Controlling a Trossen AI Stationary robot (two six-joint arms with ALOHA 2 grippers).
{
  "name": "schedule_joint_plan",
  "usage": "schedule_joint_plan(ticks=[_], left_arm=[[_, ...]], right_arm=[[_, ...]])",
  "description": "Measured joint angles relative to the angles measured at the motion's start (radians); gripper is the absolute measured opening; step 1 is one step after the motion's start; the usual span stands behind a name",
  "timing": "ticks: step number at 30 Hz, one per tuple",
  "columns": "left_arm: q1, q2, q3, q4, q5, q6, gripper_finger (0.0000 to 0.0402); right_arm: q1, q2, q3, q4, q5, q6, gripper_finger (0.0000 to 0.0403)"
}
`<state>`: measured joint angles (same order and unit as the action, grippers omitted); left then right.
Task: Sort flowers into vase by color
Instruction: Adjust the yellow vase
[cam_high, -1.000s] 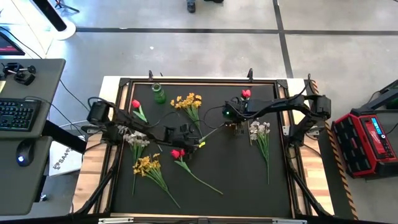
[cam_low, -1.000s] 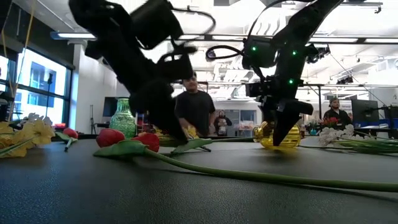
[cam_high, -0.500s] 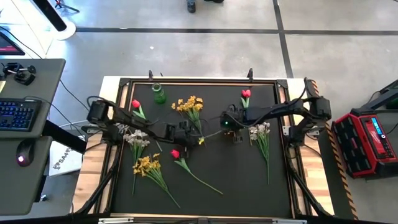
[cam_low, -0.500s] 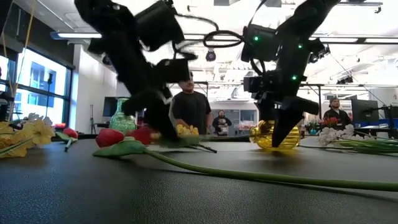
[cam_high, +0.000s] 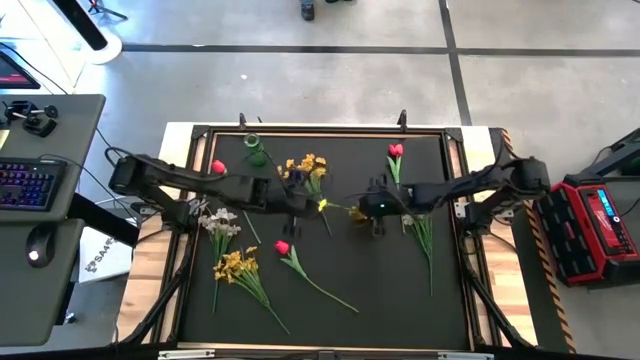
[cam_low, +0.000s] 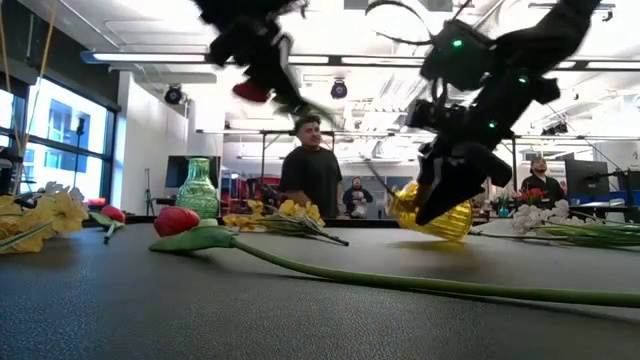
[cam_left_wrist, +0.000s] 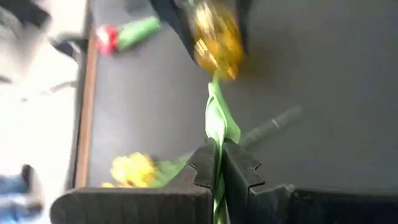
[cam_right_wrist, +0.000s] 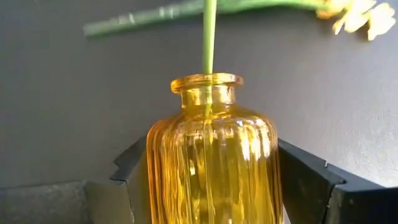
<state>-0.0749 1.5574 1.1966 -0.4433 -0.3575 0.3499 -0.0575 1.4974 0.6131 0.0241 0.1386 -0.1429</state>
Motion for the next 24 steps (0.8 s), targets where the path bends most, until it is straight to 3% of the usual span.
schedule_joint_plan(ticks=[5,13,18,24], left_arm=[[0.036,0.016,0.1,0.039,0.009,0.1,0.0001],[0.082,0.072,0.21,0.112,0.06,0.203,0.0001],[0.091,0.11,0.29,0.103,0.061,0.234,0.0011],[0.091,0.118,0.368,0.075,0.093,0.23,0.0072]], right_arm=[[0.002,-0.02,-0.126,0.314,-0.01,0.06,0.0238],[0.001,-0.021,-0.326,0.791,0.072,0.131,0.0238],[0.001,-0.023,-0.383,0.92,0.074,0.155,0.0238],[0.017,-0.022,-0.441,0.964,0.124,0.197,0.0238]])
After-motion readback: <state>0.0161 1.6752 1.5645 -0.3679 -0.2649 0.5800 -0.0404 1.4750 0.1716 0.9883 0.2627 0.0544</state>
